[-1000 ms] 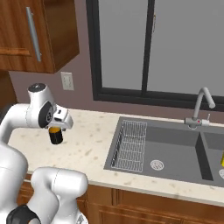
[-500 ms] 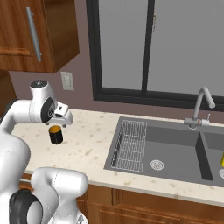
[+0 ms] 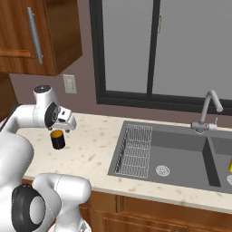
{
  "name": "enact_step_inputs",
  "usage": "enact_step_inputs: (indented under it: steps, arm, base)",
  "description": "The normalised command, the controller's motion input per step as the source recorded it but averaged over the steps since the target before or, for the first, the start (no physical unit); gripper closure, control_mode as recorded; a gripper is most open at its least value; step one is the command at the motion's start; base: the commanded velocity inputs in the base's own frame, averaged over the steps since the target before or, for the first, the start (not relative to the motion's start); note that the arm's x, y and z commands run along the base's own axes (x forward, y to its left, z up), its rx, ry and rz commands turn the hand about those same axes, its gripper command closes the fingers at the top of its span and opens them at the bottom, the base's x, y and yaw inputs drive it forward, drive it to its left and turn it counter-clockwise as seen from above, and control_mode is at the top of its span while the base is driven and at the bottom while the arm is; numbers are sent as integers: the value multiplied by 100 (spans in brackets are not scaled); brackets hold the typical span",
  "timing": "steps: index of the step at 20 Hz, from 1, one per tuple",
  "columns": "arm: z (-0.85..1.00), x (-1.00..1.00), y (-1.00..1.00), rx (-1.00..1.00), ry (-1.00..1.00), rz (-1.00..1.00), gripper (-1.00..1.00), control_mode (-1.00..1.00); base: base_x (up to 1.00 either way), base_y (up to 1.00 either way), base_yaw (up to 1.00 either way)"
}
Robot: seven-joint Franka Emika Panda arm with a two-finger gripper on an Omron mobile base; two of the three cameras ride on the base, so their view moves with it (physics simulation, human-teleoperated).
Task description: Place the mug in the left basin and the cup in the right basin of the sink.
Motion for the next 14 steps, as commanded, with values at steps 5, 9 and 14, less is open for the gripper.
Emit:
enact_step_inputs:
  steps: [5, 9, 14]
  arm:
    - [-34, 9, 4, 0, 0, 0, -100, -100]
    - [-23, 9, 4, 0, 0, 0, -100, -100]
    - [-12, 18, 5, 0, 0, 0, -100, -100]
  base:
    - [0, 0, 0]
    - [0, 0, 0]
    - [0, 0, 0]
